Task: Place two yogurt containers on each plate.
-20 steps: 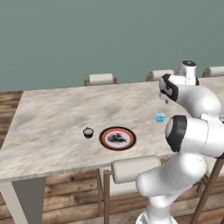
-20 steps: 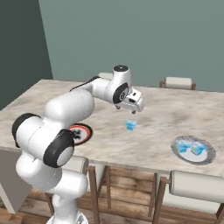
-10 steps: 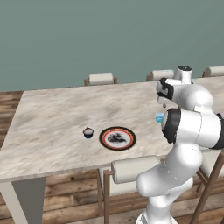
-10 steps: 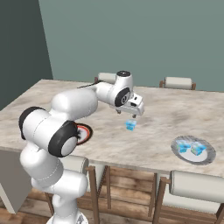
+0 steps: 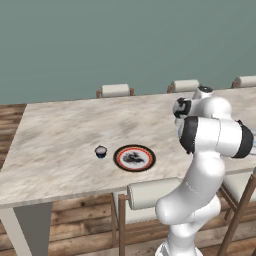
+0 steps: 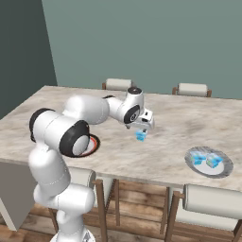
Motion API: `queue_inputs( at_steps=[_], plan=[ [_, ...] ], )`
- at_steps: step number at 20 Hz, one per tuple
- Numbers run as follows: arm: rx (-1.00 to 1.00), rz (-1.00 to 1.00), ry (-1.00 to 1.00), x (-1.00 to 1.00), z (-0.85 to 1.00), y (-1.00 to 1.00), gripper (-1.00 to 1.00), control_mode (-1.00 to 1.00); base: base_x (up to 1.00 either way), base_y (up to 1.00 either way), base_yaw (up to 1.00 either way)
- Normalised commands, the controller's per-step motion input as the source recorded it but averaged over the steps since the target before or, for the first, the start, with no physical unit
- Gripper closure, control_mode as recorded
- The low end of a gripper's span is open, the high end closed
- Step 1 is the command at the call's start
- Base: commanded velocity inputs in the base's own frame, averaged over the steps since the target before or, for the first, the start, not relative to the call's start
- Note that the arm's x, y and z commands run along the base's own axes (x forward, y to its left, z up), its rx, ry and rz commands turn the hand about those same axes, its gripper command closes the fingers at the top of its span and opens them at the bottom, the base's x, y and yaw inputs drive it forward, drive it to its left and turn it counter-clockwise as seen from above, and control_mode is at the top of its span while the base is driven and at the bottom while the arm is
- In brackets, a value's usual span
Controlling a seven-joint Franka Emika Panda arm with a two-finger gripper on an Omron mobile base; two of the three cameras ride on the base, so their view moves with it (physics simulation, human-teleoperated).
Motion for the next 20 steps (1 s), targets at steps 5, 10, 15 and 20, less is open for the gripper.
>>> queue_inputs(
  at_steps=[5, 10, 15, 20],
  plan=[
    [0.10, 0.14, 0.00, 0.82, -0.02, -0.01, -1.00, -1.00, 0.00, 0.00, 0.00],
    [0.00, 0.05, 0.00, 0.19, -0.09, -0.07, -1.00, -1.00, 0.00, 0.00, 0.00],
    [0.00, 0.00, 0.02, 0.00, -0.08, -0.17, -1.00, -1.00, 0.00, 0.00, 0.00],
    [0.00, 0.00, 0.05, 0.03, -0.16, -0.08, -1.00, -1.00, 0.00, 0.00, 0.00]
  ],
)
